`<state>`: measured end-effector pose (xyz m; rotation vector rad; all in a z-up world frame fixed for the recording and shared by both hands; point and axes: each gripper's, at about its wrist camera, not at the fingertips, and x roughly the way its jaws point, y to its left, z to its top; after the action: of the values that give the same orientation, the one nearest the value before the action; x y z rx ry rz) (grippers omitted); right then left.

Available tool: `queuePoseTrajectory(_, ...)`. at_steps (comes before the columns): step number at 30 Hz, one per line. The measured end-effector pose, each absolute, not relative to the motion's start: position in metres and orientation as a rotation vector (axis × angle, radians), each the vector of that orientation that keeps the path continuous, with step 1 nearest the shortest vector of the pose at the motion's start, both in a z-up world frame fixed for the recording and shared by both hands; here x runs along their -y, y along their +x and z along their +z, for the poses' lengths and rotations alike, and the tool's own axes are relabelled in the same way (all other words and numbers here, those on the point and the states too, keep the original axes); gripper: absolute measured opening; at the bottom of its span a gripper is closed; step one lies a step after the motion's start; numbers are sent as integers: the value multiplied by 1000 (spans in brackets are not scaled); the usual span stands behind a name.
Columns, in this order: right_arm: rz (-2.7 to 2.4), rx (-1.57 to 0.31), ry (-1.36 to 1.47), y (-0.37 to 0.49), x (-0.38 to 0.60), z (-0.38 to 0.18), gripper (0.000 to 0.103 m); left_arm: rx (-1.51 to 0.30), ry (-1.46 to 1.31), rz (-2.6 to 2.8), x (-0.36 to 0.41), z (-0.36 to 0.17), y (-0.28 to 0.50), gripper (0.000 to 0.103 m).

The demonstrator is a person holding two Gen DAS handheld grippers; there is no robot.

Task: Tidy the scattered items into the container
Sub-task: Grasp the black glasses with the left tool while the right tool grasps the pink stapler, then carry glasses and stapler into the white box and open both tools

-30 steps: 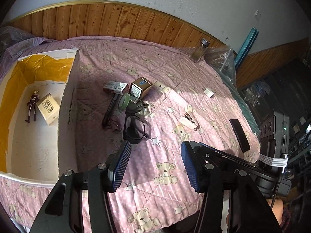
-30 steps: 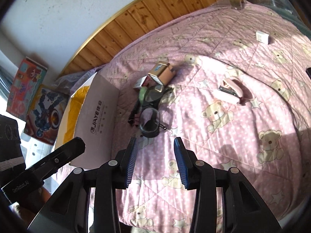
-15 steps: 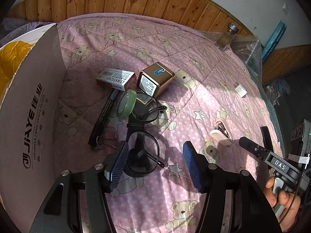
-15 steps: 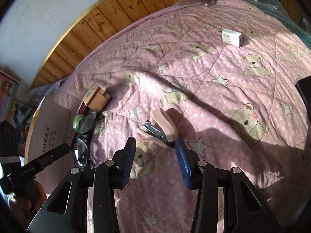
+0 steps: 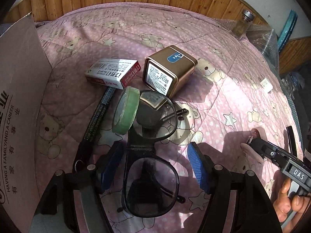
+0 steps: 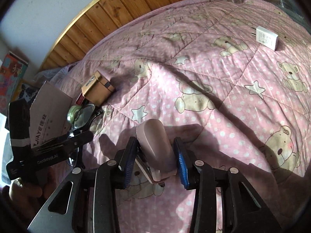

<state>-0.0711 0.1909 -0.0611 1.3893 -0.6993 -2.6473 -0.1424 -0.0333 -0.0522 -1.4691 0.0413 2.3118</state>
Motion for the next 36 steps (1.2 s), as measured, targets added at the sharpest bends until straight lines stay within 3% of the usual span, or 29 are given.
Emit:
queuePoseTrajectory(2, -2664, 612, 1391, -70, -174, -61, 27, -71, -1440, 2319, 31, -53, -142, 65)
queuePoseTrajectory(3, -2686, 559, 1387, -69, -167, -60, 26, -90, -1428, 2322, 31, -52, -141, 48)
queuePoseTrajectory(4, -2698, 533, 1383, -67, -162, -60, 26, -108, -1419, 2324, 31, -52, -141, 42)
queuePoseTrajectory(9, -2719, 599, 1372, -58, -161, -57, 26, 33, -1408, 2262, 45, -47, -143, 29)
queuePoseTrajectory(20, -2745, 662, 1379, -32, -158, -38, 26, 117, -1329, 2215, 49, -14, -115, 28)
queuePoseTrajectory(36, -2768, 526, 1315, 14, -104, 2, 26, 225, -1210, 2216, 84, 33, -67, 28)
